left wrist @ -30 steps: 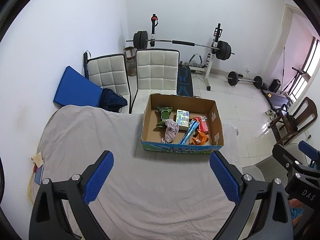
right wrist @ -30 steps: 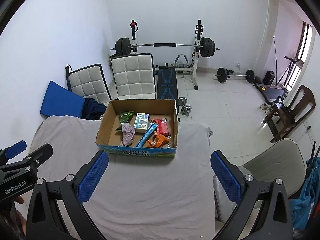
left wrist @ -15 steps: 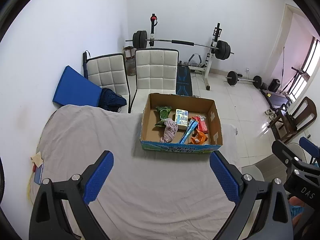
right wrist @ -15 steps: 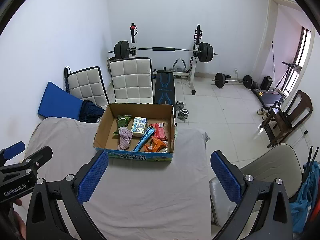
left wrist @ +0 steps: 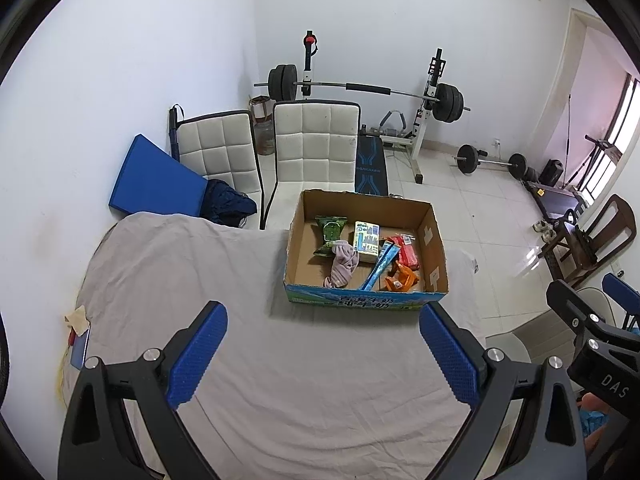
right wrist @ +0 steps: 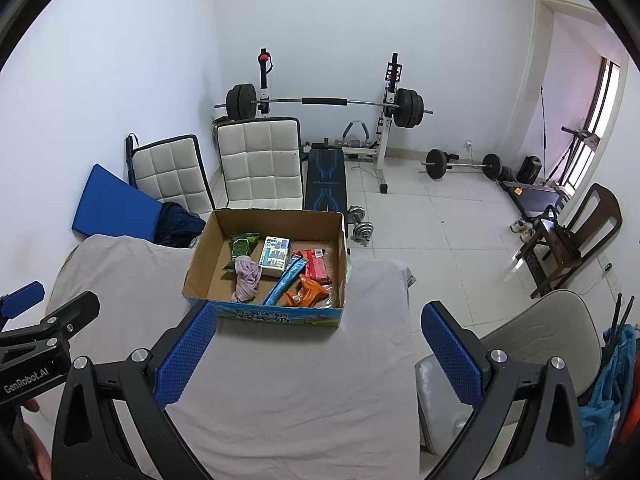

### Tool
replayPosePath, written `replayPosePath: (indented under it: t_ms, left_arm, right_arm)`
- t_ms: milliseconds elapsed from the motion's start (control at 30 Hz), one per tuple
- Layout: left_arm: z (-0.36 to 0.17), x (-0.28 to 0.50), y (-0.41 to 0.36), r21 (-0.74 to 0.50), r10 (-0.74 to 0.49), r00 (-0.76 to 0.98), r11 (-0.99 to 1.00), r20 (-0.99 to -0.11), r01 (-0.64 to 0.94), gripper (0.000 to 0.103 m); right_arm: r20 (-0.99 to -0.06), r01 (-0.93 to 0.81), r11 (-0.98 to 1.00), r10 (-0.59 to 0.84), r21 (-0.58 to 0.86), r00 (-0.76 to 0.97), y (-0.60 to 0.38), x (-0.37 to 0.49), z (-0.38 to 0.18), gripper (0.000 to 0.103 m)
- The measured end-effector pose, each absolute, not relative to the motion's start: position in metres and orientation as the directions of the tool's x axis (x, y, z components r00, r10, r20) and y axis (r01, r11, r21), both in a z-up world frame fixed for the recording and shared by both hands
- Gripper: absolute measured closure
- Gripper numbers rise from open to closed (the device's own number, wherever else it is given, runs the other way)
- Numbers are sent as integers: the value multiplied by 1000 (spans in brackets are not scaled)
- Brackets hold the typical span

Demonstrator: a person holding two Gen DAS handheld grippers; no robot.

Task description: Organize soft objects

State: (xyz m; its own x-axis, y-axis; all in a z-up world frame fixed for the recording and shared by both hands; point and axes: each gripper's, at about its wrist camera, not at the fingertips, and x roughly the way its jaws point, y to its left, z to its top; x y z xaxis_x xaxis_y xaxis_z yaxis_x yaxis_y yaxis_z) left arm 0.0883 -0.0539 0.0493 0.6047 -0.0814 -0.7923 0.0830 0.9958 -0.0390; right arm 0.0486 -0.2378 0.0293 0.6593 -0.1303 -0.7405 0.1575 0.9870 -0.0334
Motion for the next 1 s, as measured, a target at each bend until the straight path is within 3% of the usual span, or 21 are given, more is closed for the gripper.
replayPosePath:
  t_ms: [1000]
  left_arm:
    - [46,87,-50,-20,-73,602,995,-795,94,4]
  right_arm:
    - [-738,162,987,-124,-21,663,-245,44,35,0]
